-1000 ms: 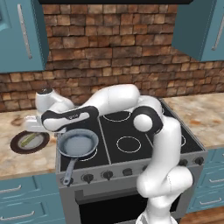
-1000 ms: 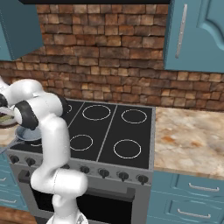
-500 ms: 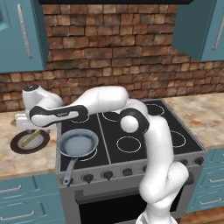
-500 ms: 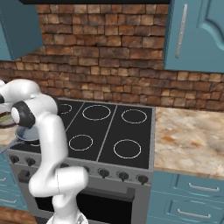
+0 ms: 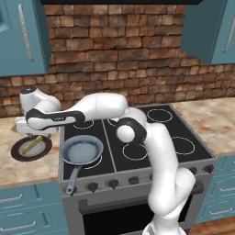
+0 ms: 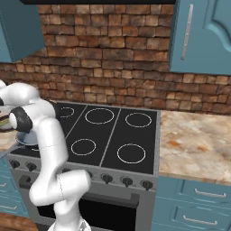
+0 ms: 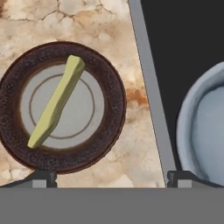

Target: Pick up the butter stick and place it in the pan. Then turn on the burner for the pan.

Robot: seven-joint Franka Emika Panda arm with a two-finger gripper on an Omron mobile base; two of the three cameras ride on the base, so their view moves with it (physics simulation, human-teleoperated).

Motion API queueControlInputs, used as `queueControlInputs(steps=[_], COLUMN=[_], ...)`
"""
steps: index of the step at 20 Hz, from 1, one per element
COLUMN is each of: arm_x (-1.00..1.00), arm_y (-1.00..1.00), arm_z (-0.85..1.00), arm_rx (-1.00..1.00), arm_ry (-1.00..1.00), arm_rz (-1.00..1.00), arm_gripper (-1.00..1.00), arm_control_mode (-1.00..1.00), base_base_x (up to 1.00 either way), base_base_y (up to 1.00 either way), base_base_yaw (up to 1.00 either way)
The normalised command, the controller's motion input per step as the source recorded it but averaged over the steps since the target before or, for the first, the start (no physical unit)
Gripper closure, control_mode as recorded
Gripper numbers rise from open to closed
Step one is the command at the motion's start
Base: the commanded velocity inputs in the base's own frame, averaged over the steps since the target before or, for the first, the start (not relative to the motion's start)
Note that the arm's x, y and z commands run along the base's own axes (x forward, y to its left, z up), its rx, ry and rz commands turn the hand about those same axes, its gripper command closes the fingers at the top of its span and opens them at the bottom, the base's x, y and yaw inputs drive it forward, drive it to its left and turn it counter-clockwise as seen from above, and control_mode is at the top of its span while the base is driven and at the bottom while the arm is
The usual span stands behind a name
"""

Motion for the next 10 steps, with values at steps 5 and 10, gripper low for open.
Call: queueControlInputs(steps=[5, 10], arm_x=[0.10, 0.09], arm_y=[0.05, 0.11], arm_z=[-0.17, -0.13], arm_rx=[0.00, 0.00], arm_ry=[0.01, 0.01], arm_rz=[-0.06, -0.06], arm_gripper=[-1.00, -1.00], arm_control_mode=[-1.00, -1.00], base_base_x=[0.00, 0.00], base_base_y=[0.00, 0.00], base_base_yaw=[0.00, 0.00])
